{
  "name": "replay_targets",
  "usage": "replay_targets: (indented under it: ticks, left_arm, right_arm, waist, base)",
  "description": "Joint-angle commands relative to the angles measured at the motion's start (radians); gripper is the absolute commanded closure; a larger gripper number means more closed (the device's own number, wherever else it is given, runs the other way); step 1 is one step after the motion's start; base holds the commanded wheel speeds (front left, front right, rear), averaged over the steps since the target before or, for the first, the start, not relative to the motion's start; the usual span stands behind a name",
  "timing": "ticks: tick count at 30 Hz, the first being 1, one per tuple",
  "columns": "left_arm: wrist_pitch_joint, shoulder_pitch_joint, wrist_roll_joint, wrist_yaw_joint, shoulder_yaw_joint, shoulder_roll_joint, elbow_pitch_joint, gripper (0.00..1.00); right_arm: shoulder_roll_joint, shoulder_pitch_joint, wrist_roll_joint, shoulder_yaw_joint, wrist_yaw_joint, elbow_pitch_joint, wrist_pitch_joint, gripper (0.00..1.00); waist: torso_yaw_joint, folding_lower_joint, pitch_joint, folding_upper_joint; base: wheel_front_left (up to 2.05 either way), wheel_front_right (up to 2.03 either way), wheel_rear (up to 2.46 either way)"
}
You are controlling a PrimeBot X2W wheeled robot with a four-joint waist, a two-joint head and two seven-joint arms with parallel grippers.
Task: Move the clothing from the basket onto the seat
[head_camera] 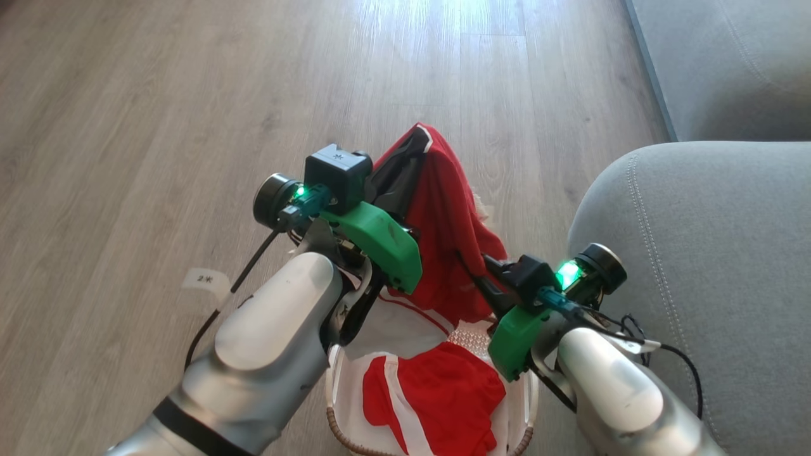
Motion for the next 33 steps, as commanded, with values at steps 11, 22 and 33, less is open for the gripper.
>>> replay_targets:
  ticks: [11,22,33]
  left_arm:
    - [-0.048,0.007,-0.028,0.016,0.059,0.053,0.003,0.1]
    - [-0.126,0.081,-0.04,0.013,0.052,0.052,0.068,0.0]
    - [-0.183,0.148,-0.031,0.017,0.017,0.04,0.076,0.0]
  right_arm:
    - [0.011,-0.041,0.032,-0.059,0.0,-0.062,-0.007,1.0]
    - [0.005,-0.061,-0.012,-0.194,0.0,-0.124,-0.007,1.0]
    - [-0.08,-0.029,-0.046,-0.312,0.0,-0.214,-0.007,1.0]
  waist:
    - [-0.047,0.0,0.011,0.0]
    - [-0.062,0.0,0.015,0.0]
    - [-0.114,0.0,0.004,0.0]
  base:
    - [0.0,0.0,0.0]
    - [0.0,0.0,0.0]
    - [0.0,0.0,0.0]
